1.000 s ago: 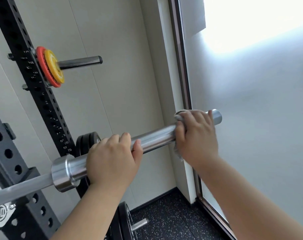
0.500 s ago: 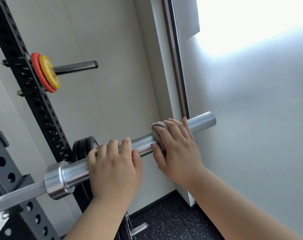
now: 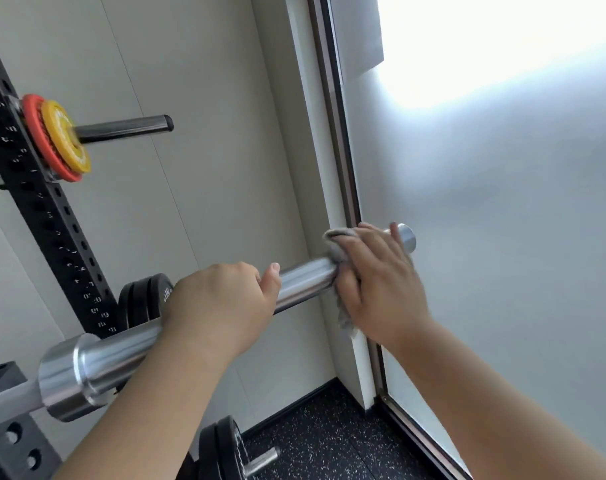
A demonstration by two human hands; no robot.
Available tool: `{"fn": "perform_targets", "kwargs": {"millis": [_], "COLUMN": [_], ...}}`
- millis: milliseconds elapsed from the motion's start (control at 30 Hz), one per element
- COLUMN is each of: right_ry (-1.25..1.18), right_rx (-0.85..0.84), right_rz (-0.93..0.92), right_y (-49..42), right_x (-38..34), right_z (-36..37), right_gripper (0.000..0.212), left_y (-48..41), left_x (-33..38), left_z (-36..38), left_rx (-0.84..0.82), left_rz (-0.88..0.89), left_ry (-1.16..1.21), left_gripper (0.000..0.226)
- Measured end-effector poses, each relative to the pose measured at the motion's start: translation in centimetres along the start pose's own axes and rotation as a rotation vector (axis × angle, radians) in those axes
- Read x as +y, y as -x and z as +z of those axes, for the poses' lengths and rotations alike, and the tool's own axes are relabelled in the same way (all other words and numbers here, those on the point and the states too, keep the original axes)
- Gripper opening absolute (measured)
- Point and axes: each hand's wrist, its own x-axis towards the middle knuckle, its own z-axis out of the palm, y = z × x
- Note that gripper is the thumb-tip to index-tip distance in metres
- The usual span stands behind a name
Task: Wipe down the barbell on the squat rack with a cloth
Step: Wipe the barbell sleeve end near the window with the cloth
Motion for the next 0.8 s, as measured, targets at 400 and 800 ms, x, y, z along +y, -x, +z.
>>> {"fn": "perform_targets", "kwargs": {"millis": [400, 800], "right_ry": [-0.042, -0.003], "right_rx": [0.093, 0.178], "right_rz": [-0.002, -0.081], "right_y": [-1.3, -1.3], "right_x": [2.4, 3.5], "right_z": [-0.1, 0.3], "right_gripper": [0.031, 0.029], "left_y": [2.7, 3.1], "left_x": [0.1, 0.6], "left_z": [2.2, 3.3], "left_rx": [0.273, 0.35], "left_rz": [0.118, 0.079], "left_ry": [-0.124, -0.152], "left_gripper": [0.043, 0.052]}}
